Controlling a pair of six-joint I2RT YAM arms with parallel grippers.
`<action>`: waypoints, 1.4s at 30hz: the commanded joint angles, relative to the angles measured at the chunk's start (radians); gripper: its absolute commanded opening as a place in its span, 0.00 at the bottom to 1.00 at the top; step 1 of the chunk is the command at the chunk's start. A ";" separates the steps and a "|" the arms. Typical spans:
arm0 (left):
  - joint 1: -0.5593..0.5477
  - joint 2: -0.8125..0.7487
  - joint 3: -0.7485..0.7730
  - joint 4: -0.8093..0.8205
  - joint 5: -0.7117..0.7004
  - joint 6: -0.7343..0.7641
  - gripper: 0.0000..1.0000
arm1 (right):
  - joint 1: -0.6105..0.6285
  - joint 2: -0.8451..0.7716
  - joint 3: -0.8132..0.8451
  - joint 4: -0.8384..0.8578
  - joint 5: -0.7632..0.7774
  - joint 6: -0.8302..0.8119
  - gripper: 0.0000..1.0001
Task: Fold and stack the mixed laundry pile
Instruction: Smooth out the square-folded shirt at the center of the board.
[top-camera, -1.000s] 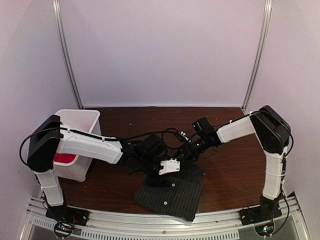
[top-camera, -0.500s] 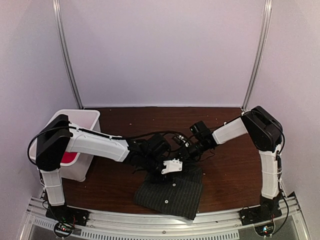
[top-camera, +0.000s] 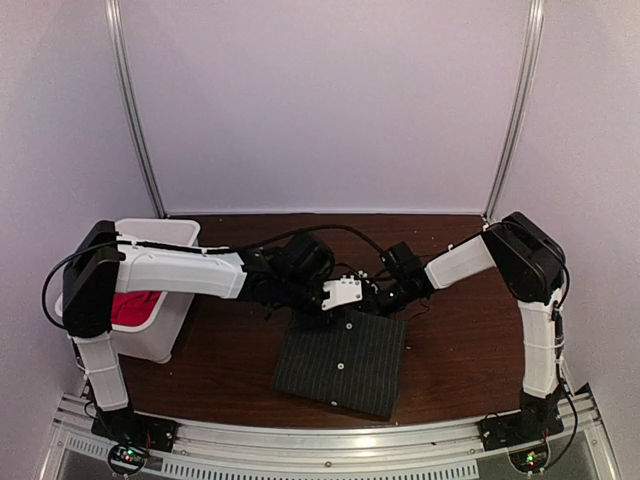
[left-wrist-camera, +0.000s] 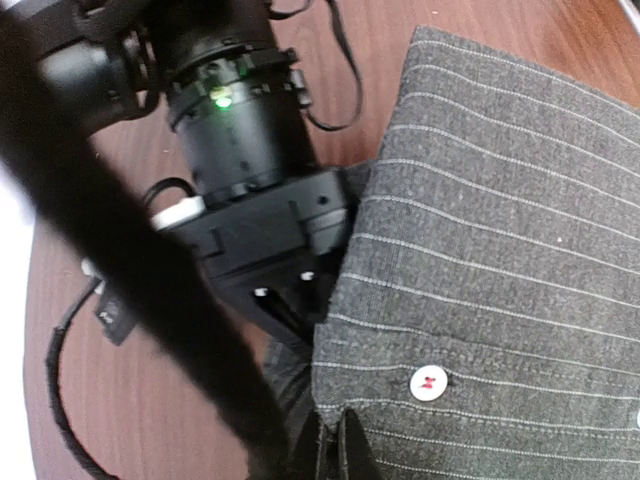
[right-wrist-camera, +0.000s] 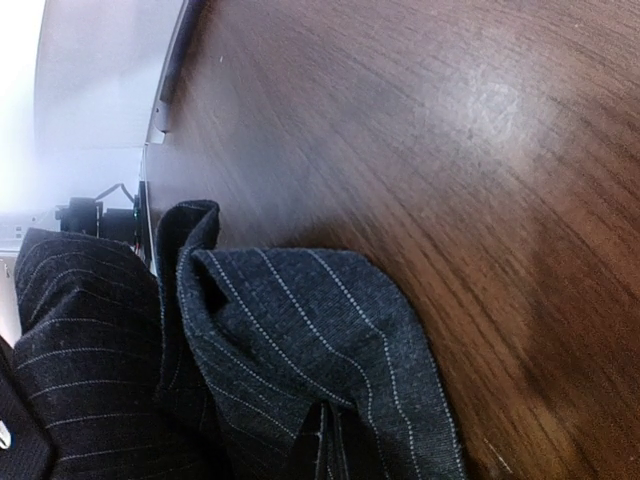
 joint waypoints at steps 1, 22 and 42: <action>0.002 0.012 0.030 0.108 -0.072 0.060 0.00 | 0.000 0.000 -0.011 -0.015 0.029 -0.006 0.05; -0.020 -0.028 -0.018 0.164 -0.020 0.130 0.00 | -0.063 0.037 0.121 -0.116 0.070 -0.042 0.15; 0.016 0.055 0.043 0.255 -0.034 0.131 0.00 | -0.018 0.092 0.112 -0.118 0.064 -0.054 0.13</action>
